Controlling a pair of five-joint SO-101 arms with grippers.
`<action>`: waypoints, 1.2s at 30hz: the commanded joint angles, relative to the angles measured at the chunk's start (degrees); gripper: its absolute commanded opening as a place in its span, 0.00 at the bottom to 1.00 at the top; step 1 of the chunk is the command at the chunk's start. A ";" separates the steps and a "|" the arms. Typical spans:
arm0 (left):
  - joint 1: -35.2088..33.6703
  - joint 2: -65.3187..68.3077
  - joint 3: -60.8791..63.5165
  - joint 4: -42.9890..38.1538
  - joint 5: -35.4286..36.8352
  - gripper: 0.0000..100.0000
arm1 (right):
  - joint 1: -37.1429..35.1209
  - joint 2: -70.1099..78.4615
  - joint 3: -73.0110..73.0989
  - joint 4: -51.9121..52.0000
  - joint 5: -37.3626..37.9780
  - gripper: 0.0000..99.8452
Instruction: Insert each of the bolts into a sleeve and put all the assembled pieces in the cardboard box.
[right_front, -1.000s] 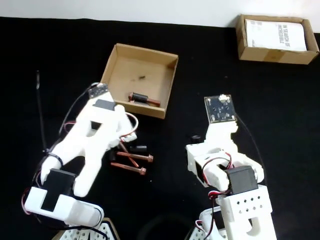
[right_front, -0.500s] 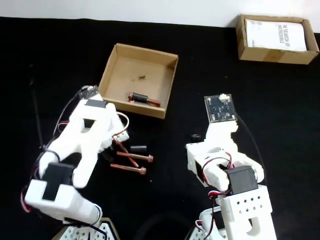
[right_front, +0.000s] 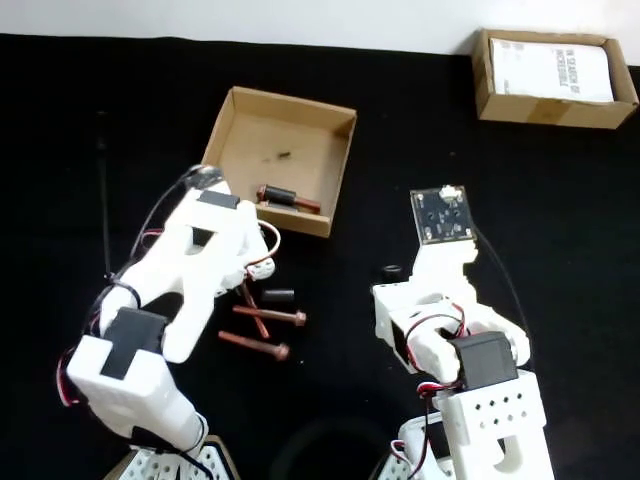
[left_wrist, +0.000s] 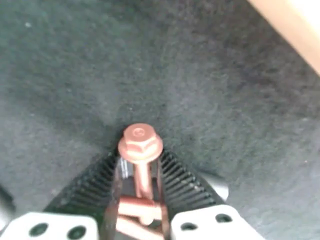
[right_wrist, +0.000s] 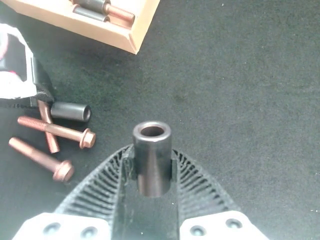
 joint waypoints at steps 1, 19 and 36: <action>0.48 0.13 -1.10 0.53 -0.09 0.01 | 0.57 -0.75 -2.77 -0.84 -0.35 0.01; -1.63 -0.57 -25.89 3.96 -6.77 0.01 | 0.57 -1.10 2.77 -10.15 -0.53 0.01; -1.27 -17.63 -36.88 9.05 -22.15 0.01 | -10.68 -1.19 15.08 -43.12 -0.62 0.01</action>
